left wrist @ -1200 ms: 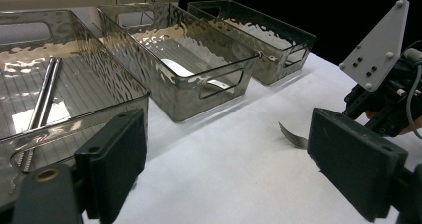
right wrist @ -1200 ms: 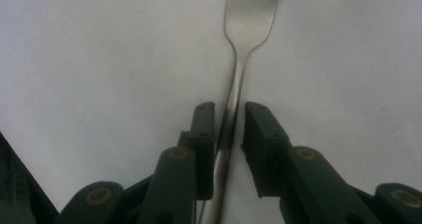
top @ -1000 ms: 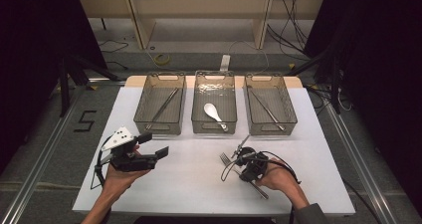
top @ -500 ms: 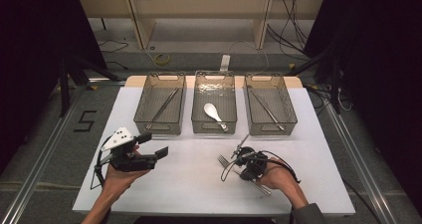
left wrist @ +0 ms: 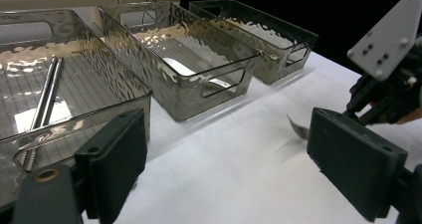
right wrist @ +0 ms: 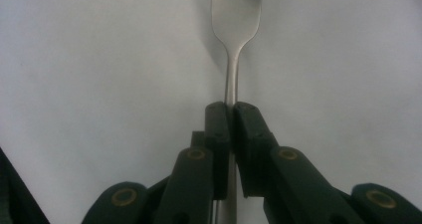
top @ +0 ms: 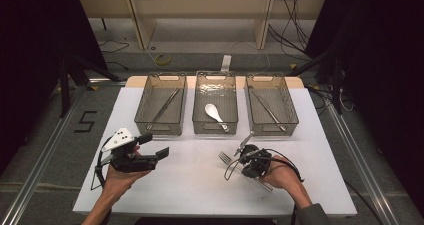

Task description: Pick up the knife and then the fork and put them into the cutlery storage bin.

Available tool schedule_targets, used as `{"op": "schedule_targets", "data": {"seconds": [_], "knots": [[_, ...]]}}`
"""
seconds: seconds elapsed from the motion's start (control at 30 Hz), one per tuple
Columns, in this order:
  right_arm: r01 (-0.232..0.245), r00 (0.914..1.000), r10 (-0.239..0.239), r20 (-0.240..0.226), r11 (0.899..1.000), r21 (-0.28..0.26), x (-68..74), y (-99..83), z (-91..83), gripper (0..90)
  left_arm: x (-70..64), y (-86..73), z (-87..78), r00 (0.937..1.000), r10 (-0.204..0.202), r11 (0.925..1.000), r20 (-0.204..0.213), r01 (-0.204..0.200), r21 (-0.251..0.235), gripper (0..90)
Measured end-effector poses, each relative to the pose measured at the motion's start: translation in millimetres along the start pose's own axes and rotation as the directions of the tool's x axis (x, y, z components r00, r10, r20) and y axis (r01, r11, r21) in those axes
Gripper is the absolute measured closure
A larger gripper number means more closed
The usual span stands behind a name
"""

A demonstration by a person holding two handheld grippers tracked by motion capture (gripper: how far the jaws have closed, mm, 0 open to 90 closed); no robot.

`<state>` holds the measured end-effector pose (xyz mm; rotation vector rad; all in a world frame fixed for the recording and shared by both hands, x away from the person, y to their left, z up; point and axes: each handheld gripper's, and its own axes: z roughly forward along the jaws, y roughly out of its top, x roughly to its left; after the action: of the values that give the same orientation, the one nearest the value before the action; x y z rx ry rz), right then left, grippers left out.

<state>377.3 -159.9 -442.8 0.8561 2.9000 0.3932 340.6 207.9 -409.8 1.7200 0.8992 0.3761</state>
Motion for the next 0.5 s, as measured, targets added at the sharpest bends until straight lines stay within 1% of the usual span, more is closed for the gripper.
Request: {"op": "schedule_targets", "data": {"seconds": [0.17,0.23,0.27,0.4,0.5], "knots": [[-0.035,0.9991,0.037,0.022,0.997,-0.067,-8.7,-5.4,-13.9,85.5,0.0,0.0,-0.1,1.0000,0.000,1.0000,-0.001,0.000,-0.001,15.4],[-0.034,0.9992,0.035,0.016,0.996,-0.082,-12.0,-6.9,-18.1,85.5,-0.2,-0.1,0.1,1.0000,0.000,1.0000,0.000,0.000,-0.001,15.4],[-0.048,0.9986,0.050,0.019,0.994,-0.094,-12.9,-7.8,-20.3,85.5,-0.1,-0.1,0.0,1.0000,0.000,1.0000,0.000,0.000,-0.001,15.4],[-0.055,0.9981,0.058,0.022,0.991,-0.124,-19.6,-10.6,-27.5,85.5,0.2,-0.1,-0.1,1.0000,-0.004,1.0000,0.000,0.004,-0.006,15.4],[-0.069,0.9969,0.074,0.026,0.987,-0.148,-24.3,-12.6,-32.8,85.5,0.1,-0.2,-0.1,1.0000,-0.001,1.0000,0.001,0.001,-0.003,15.4]]}}
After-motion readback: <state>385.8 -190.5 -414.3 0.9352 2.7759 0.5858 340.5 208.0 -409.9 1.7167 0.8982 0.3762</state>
